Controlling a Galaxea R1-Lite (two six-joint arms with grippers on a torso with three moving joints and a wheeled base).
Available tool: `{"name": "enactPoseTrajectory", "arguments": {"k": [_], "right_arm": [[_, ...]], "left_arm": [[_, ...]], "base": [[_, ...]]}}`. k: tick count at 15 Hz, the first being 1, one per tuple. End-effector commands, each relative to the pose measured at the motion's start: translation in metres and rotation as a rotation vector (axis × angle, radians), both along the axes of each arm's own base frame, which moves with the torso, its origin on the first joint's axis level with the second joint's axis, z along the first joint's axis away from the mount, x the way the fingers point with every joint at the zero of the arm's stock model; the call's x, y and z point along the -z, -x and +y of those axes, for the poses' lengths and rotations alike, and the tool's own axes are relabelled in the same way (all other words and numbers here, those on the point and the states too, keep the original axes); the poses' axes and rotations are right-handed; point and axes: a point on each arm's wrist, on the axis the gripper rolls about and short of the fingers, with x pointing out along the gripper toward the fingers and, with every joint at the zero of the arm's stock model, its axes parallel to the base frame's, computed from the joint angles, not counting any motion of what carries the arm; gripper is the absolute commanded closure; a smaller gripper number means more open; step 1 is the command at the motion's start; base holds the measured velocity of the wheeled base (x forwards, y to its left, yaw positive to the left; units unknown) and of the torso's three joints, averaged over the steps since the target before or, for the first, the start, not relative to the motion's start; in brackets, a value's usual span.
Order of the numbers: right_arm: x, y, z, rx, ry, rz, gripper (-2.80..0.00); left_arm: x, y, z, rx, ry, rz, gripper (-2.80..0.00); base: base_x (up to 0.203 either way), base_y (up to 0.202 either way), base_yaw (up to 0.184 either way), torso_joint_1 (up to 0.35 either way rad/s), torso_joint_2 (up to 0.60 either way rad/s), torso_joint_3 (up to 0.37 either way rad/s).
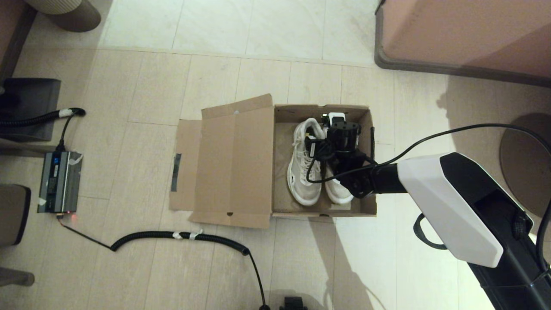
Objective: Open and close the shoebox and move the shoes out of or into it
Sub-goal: Put the shoes out of the shoe box
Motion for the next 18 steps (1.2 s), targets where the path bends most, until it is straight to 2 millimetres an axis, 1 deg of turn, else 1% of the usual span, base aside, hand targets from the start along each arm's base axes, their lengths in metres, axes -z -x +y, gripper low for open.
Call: {"name": "enactPoseTrajectory", "arguments": {"k": [1,4,6,9,11,12,14,18], "right_arm": [[0.006,-0.002,0.0,0.003,0.004,0.009,0.0],[0.007,-0.004,-0.004,0.011,0.029,0.011,0.0],[0.001,-0.002,-0.004,0.01,0.026,0.005,0.0],[-0.024,0.005,-0.008,0.032,0.017,-0.016,0.0],[-0.043,0.014,-0.012,0.055,0.01,-0.012,0.0],[-0.049,0.018,-0.014,0.058,0.007,-0.005,0.0],[-0.059,0.029,-0.016,0.053,0.006,0.002,0.0],[-0.092,0.054,-0.013,0.035,-0.013,-0.038,0.0]], "left_arm": [[0.002,-0.001,0.0,0.0,0.0,0.007,0.0],[0.002,-0.001,0.0,0.0,0.0,0.007,0.0],[0.002,-0.001,0.0,0.0,0.0,0.009,0.0],[0.002,-0.001,0.0,0.0,0.0,0.007,0.0],[0.002,-0.001,0.0,0.0,0.0,0.007,0.0],[0.002,-0.001,0.0,0.0,0.0,0.007,0.0],[0.002,-0.001,0.0,0.0,0.0,0.007,0.0],[0.002,-0.001,0.0,0.0,0.0,0.008,0.0]], "base": [[0.0,0.0,0.0,0.0,0.0,0.0],[0.0,0.0,0.0,0.0,0.0,0.0],[0.0,0.0,0.0,0.0,0.0,0.0],[0.0,0.0,0.0,0.0,0.0,0.0],[0.0,0.0,0.0,0.0,0.0,0.0],[0.0,0.0,0.0,0.0,0.0,0.0],[0.0,0.0,0.0,0.0,0.0,0.0],[0.0,0.0,0.0,0.0,0.0,0.0]]}}
